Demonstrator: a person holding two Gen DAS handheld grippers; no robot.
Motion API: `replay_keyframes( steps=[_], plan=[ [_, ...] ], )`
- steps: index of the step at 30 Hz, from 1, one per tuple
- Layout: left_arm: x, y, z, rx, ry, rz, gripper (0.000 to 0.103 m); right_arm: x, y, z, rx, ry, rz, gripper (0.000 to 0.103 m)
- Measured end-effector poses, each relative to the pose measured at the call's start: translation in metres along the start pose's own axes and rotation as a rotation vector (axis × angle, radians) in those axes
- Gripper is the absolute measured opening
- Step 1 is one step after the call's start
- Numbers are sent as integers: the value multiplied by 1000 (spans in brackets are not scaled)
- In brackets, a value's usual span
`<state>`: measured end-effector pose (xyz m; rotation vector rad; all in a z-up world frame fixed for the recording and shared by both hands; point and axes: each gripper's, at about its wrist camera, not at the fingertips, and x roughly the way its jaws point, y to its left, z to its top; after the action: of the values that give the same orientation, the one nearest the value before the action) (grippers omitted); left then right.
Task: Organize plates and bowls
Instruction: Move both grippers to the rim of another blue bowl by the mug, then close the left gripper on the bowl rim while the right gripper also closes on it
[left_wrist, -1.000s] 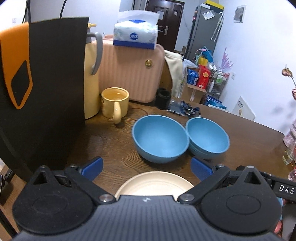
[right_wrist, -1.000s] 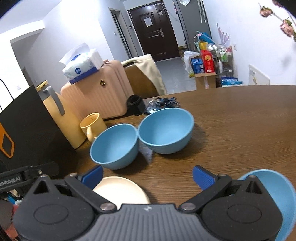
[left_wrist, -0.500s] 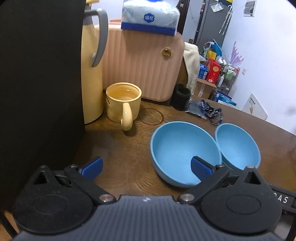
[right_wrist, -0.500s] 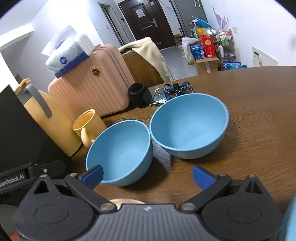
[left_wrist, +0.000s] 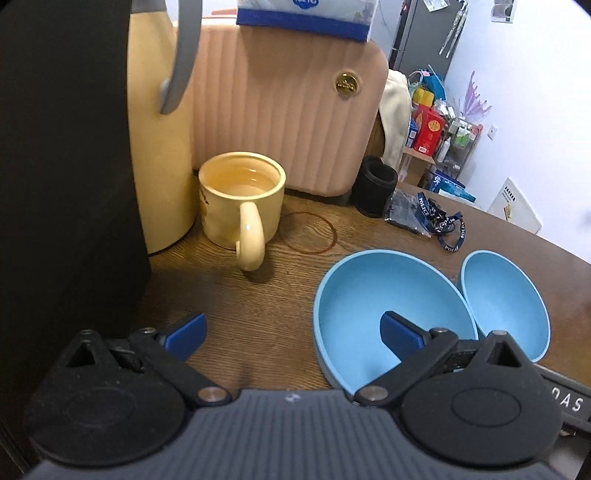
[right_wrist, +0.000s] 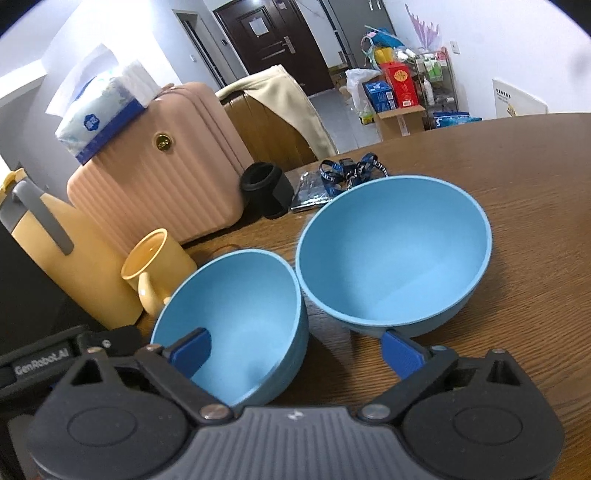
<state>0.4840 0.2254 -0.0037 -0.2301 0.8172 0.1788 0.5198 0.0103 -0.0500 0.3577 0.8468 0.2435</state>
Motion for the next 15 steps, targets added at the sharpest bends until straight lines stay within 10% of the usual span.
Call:
replay_keyframes(
  steps=[6,15],
  plan=[
    [4,-7,2,18,-1,-3,102,8,2,-2,2,24,-8,92],
    [26,-13,-1,37,61,-40,79,19,-6,-6,57,61,10,52]
  ],
)
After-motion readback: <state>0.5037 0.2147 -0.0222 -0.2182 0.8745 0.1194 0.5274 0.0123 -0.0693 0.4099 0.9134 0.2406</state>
